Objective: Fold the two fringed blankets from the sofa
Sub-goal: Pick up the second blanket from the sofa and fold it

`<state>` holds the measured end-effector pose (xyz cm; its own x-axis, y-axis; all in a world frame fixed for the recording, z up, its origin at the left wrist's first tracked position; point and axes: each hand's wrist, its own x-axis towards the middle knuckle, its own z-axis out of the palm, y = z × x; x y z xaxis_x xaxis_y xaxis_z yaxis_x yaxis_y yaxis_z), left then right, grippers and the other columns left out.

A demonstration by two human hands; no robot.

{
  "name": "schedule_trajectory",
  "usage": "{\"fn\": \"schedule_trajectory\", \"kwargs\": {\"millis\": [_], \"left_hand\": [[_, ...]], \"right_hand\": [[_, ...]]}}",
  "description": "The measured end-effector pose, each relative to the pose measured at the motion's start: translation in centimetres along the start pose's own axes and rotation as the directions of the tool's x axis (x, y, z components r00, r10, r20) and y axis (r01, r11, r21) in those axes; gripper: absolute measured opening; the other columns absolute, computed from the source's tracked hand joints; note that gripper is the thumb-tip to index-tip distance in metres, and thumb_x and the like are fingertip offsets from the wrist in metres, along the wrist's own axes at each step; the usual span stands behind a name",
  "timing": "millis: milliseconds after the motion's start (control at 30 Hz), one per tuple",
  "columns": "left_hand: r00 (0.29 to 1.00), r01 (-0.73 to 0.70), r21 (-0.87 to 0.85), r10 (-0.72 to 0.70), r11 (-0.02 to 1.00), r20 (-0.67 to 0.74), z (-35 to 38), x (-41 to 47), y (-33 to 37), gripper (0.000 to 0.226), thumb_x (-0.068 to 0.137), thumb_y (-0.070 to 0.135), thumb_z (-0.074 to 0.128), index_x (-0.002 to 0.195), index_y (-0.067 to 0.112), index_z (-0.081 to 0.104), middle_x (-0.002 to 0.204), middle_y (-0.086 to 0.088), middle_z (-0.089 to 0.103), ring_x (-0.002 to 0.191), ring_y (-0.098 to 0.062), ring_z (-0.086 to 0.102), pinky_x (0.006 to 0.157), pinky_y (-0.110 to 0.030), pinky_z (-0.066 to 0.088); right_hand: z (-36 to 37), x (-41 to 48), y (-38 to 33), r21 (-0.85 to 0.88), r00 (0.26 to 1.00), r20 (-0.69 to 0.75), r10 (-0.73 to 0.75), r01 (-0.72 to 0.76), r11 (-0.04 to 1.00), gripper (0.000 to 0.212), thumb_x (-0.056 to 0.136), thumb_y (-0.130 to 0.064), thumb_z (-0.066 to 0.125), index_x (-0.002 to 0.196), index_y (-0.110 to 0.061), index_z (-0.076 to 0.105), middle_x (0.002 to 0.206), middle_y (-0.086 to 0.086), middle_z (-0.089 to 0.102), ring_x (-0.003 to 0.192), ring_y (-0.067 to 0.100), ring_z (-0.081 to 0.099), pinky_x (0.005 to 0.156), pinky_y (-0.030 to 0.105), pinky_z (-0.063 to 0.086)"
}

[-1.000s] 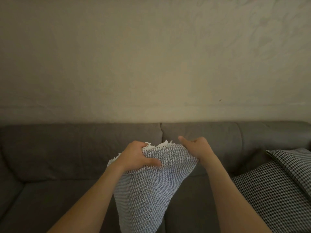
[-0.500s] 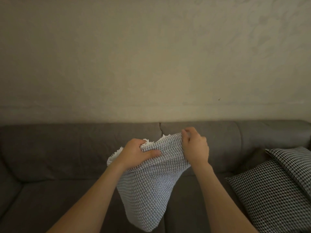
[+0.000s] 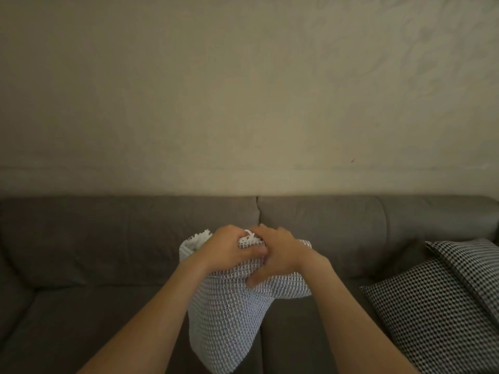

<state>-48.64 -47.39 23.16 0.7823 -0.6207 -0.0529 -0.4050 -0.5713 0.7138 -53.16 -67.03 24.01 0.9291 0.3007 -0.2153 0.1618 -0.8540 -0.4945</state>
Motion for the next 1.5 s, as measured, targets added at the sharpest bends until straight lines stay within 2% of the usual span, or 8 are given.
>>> {"fn": "schedule_trajectory", "kwargs": {"millis": [100, 267, 500, 733, 900, 1100, 1300, 1500], "left_hand": [[0.991, 0.073, 0.03, -0.076, 0.997, 0.112, -0.3, -0.6, 0.6, 0.048, 0.057, 0.059, 0.096, 0.088, 0.029, 0.074, 0.084, 0.014, 0.078, 0.074, -0.001, 0.072, 0.071, -0.034, 0.061], [0.963, 0.122, 0.217, -0.168, 0.969, 0.211, -0.3, -1.3, -1.4, 0.082, 0.039, 0.058, 0.102, 0.109, 0.036, 0.068, 0.107, 0.019, 0.073, 0.097, -0.001, 0.07, 0.089, -0.032, 0.061], [0.975, 0.083, 0.374, -0.152, 0.924, 0.161, 1.1, -2.0, -5.6, 0.031, 0.063, 0.038, 0.086, 0.081, 0.023, 0.067, 0.08, 0.01, 0.069, 0.076, -0.011, 0.069, 0.071, -0.038, 0.06], [0.996, 0.06, 0.137, -0.05, 0.989, -0.072, 1.3, -2.6, -5.3, 0.015, 0.082, 0.036, 0.065, 0.087, 0.029, 0.053, 0.082, 0.01, 0.067, 0.08, -0.015, 0.068, 0.075, -0.043, 0.054], [0.999, -0.008, 0.574, 0.027, 0.819, -0.024, -0.1, -1.4, -3.7, 0.038, 0.08, 0.038, 0.068, 0.097, 0.035, 0.035, 0.084, 0.008, 0.065, 0.077, -0.022, 0.066, 0.064, -0.04, 0.054], [0.998, -0.057, 0.702, 0.049, 0.71, 0.031, -1.5, -1.2, -2.4, 0.038, 0.078, 0.04, 0.075, 0.096, 0.03, 0.044, 0.076, 0.01, 0.051, 0.072, -0.021, 0.06, 0.065, -0.034, 0.047], [0.997, -0.014, 0.655, -0.041, 0.755, 0.068, -2.4, -1.8, -3.3, 0.064, 0.063, 0.09, 0.064, 0.089, 0.032, 0.063, 0.088, 0.015, 0.068, 0.085, -0.012, 0.066, 0.075, -0.033, 0.052], [0.981, 0.029, 0.61, -0.139, 0.792, 0.134, -2.0, -1.9, -2.7, 0.057, 0.055, 0.073, 0.09, 0.081, 0.029, 0.066, 0.084, 0.015, 0.069, 0.083, -0.011, 0.067, 0.076, -0.035, 0.054]], "right_hand": [[0.1, 0.6, -0.4, 0.018, 0.998, 0.061, 0.033, -0.035, 0.999, 0.053, 0.054, -0.051, 0.099, 0.093, -0.025, 0.075, 0.085, -0.007, 0.077, 0.074, 0.01, 0.073, 0.076, 0.044, 0.064], [-0.5, 0.5, -2.1, -0.095, 0.986, 0.168, 0.01, 0.006, 0.995, 0.037, 0.065, -0.038, 0.095, 0.093, -0.019, 0.08, 0.089, -0.004, 0.079, 0.076, 0.013, 0.074, 0.076, 0.041, 0.063], [-1.7, 0.0, -2.1, -0.141, 0.991, 0.133, -0.011, 0.03, 0.99, 0.025, 0.062, -0.031, 0.095, 0.075, -0.021, 0.076, 0.082, -0.005, 0.078, 0.073, 0.011, 0.072, 0.071, 0.037, 0.062], [-3.2, 0.0, -0.3, -0.224, 0.988, 0.054, 0.146, -0.13, 0.966, 0.046, 0.055, -0.03, 0.094, 0.095, -0.024, 0.073, 0.096, -0.003, 0.073, 0.089, 0.021, 0.071, 0.076, 0.042, 0.063], [-2.6, -0.8, 1.0, -0.4, 0.893, 0.162, 0.42, -0.329, 0.855, 0.065, 0.073, -0.003, 0.09, 0.129, -0.009, 0.059, 0.128, 0.015, 0.064, 0.114, 0.037, 0.066, 0.089, 0.046, 0.058], [-1.2, -1.2, 2.5, -0.331, 0.844, 0.337, 0.416, -0.308, 0.892, 0.093, 0.052, -0.036, 0.103, 0.134, -0.022, 0.062, 0.13, -0.001, 0.069, 0.117, 0.029, 0.066, 0.103, 0.05, 0.054], [-0.8, -2.1, 4.0, 0.114, 0.864, 0.435, 0.252, -0.331, 0.937, 0.063, 0.062, -0.066, 0.092, 0.113, -0.029, 0.081, 0.111, -0.011, 0.08, 0.103, 0.012, 0.076, 0.104, 0.039, 0.057], [0.3, -1.4, 2.2, -0.111, 0.91, 0.327, 0.257, -0.233, 0.966, 0.026, 0.079, -0.052, 0.086, 0.084, -0.029, 0.074, 0.087, -0.014, 0.068, 0.085, 0.013, 0.068, 0.08, 0.031, 0.052]]}}
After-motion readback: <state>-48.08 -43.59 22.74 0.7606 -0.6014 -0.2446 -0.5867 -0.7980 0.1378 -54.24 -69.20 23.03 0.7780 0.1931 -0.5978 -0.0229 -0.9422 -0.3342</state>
